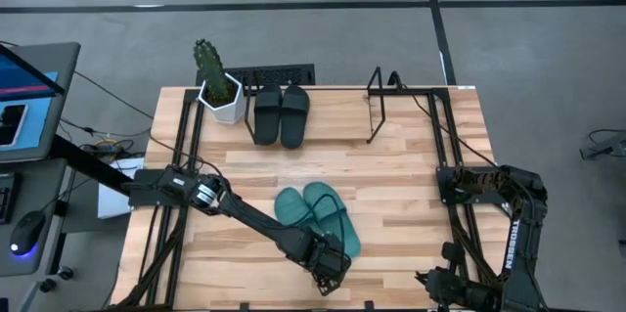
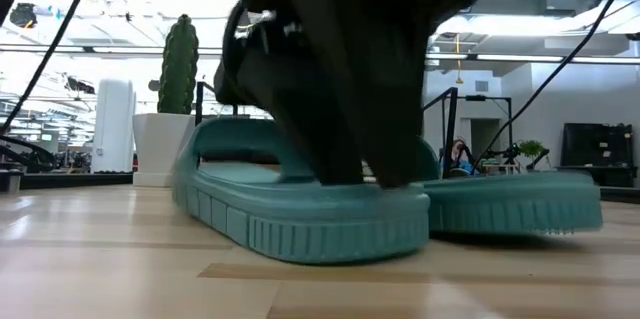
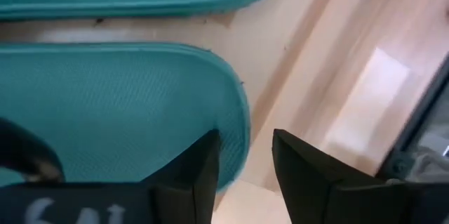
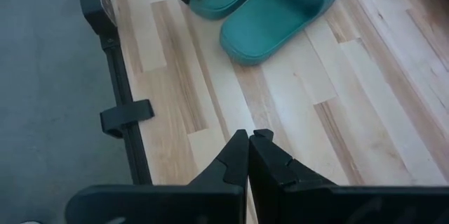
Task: Pick and place slides into the shelf
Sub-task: Put the left green slides on the shelf
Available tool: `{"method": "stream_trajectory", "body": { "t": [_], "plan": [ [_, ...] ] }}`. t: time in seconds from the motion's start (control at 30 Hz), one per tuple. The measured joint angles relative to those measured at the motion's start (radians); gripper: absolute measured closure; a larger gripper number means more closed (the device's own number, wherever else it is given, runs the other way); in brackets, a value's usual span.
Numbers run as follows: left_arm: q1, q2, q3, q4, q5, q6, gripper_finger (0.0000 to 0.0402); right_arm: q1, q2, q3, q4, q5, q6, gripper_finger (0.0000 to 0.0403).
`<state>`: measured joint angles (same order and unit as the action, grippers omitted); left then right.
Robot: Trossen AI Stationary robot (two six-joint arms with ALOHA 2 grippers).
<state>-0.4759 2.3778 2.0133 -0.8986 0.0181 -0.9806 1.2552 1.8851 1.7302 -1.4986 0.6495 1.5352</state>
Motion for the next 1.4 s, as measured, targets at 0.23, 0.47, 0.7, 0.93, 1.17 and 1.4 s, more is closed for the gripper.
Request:
{"method": "stream_trajectory", "body": {
  "t": [0.23,0.47,0.7,0.93,1.17,1.4],
  "plan": [
    [-0.005,0.047,0.001,0.014,-0.007,-0.019,0.0278,0.0,0.0,0.0,0.001,-0.002,0.0,0.0403],
    [-0.011,0.07,0.005,0.002,-0.032,-0.074,0.0278,0.0,0.0,0.0,0.008,-0.002,0.0,0.0403],
    [-0.012,0.076,0.004,0.003,-0.079,-0.077,0.0278,0.0,0.0,0.0,0.012,-0.002,0.0,0.0403],
    [-0.01,0.076,0.004,0.003,-0.074,-0.072,0.0279,0.0,0.0,0.0,0.021,0.0,0.0,0.0403],
    [-0.007,0.077,0.004,-0.003,-0.099,-0.055,0.0384,0.0,0.0,0.0,0.031,0.002,0.001,0.0403],
    [-0.035,0.098,0.046,-0.057,-0.115,-0.061,0.0398,-0.001,0.0,0.0,0.038,0.002,0.001,0.0403]
  ]
}}
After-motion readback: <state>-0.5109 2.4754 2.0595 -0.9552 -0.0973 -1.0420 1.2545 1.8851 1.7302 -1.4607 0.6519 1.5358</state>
